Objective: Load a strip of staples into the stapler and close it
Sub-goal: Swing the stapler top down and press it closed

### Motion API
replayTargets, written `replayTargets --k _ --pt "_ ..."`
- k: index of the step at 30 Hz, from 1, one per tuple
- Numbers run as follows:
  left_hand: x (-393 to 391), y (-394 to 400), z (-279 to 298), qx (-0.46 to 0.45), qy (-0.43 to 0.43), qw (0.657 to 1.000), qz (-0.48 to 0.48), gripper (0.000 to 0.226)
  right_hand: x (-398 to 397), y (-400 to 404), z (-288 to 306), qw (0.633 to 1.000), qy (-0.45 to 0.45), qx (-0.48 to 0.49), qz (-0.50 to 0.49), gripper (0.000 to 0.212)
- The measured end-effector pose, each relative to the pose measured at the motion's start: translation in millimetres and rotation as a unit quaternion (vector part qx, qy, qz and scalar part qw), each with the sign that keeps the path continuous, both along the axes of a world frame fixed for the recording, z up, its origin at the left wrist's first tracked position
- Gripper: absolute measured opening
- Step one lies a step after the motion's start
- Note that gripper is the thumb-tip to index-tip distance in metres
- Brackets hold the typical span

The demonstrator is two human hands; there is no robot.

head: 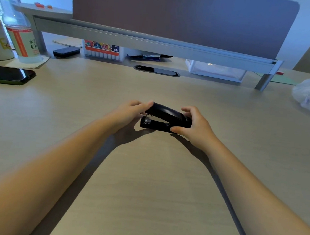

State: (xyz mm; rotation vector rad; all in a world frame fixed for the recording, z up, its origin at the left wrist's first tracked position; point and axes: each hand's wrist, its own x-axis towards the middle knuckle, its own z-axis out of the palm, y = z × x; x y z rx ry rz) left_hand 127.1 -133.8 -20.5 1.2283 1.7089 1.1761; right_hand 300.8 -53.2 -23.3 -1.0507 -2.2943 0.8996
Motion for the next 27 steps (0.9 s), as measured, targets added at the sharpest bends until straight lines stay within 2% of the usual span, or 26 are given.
replayTargets --k 3,13,16,19,20,22,24,27 --pt "2.5 6.1 -4.8 -0.001 0.009 0.999 0.03 0.046 1.2 -2.1 -4.3 1.0 0.002 -0.007 -0.007 0.064" --pt "2.1 5.9 -10.5 0.021 0.023 0.999 0.041 0.013 0.8 -2.2 -8.8 0.999 0.013 0.014 -0.029 0.063" --pt "1.7 5.2 -11.4 0.021 0.032 0.999 0.039 0.015 1.3 -2.1 -10.3 0.999 0.007 0.026 -0.042 0.064" --pt "-2.3 3.9 -12.9 0.01 0.042 0.999 0.011 0.02 4.7 -0.2 -11.8 0.998 -0.017 0.037 -0.057 0.055" --pt "-5.8 3.6 -14.1 -0.001 0.075 0.997 0.0 0.029 6.7 1.0 -12.4 0.997 -0.029 0.042 -0.066 0.052" --pt "-13.1 3.1 -16.7 -0.025 0.207 0.978 -0.01 0.049 10.2 3.3 -12.8 0.993 -0.059 0.055 -0.085 0.047" --pt "-16.5 3.1 -18.1 -0.02 0.305 0.952 0.001 0.051 10.9 5.2 -12.3 0.99 -0.083 0.066 -0.094 0.038" --pt "-18.0 8.3 -18.9 -0.012 0.329 0.944 0.026 0.04 5.4 10.4 -12.2 0.988 -0.094 0.074 -0.097 0.032"
